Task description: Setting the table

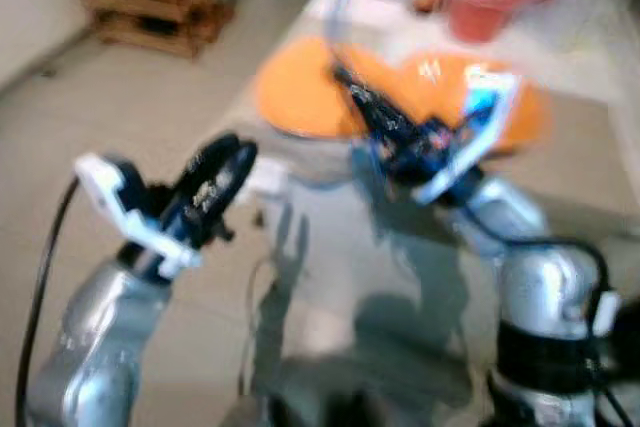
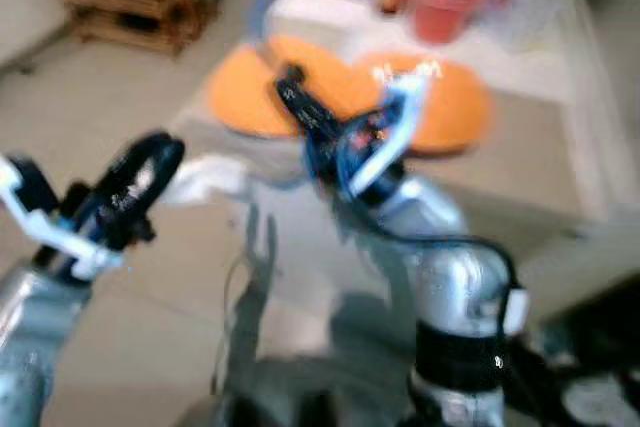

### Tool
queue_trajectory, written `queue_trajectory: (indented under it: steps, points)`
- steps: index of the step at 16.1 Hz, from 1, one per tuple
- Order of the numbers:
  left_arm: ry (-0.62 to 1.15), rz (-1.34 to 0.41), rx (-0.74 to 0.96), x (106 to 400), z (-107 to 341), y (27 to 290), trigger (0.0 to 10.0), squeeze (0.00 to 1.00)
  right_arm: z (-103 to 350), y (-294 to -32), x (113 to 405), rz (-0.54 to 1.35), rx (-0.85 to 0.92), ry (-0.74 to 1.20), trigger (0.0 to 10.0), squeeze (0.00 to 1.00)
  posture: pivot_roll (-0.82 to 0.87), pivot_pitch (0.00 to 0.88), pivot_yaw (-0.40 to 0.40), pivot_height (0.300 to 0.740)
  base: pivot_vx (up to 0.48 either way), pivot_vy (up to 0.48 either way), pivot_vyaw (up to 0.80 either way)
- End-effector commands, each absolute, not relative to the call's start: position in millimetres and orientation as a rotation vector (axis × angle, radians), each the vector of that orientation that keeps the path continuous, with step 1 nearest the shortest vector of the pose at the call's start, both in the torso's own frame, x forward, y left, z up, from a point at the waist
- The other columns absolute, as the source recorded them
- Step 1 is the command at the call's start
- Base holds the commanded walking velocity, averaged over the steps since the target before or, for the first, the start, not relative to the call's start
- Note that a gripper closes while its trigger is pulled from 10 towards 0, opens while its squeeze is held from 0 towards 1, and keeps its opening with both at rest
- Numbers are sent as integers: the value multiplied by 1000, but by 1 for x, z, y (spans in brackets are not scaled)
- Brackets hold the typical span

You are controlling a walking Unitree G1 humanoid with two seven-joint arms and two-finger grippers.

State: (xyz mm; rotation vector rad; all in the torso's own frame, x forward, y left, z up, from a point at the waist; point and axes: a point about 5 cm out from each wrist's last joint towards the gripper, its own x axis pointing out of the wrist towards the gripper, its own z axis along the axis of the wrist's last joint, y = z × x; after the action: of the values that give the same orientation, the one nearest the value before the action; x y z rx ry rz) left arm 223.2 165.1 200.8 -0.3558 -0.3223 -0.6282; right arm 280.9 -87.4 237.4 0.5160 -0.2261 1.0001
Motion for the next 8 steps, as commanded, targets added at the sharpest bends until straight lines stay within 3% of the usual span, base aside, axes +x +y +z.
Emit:
queue_trajectory:
  steps: [1,4,5,8]
  points:
    - [-324,-675,-365,219,203,161,10000,0,234,-91,285,953,495,-224,10000,0,-71,121,13,740,0,-428,0]
    - [-288,-770,-386,211,201,151,10000,0,237,-88,279,1018,500,-233,10000,0,-68,123,14,740,0,-426,-800]
    - [-278,-802,-398,209,200,147,10000,0,236,-86,278,1029,486,-221,10000,0,-73,126,16,740,0,-424,0]
    - [-269,-808,-408,208,198,145,10000,0,236,-85,272,1066,461,-232,10000,0,-76,129,16,740,0,-425,-581]
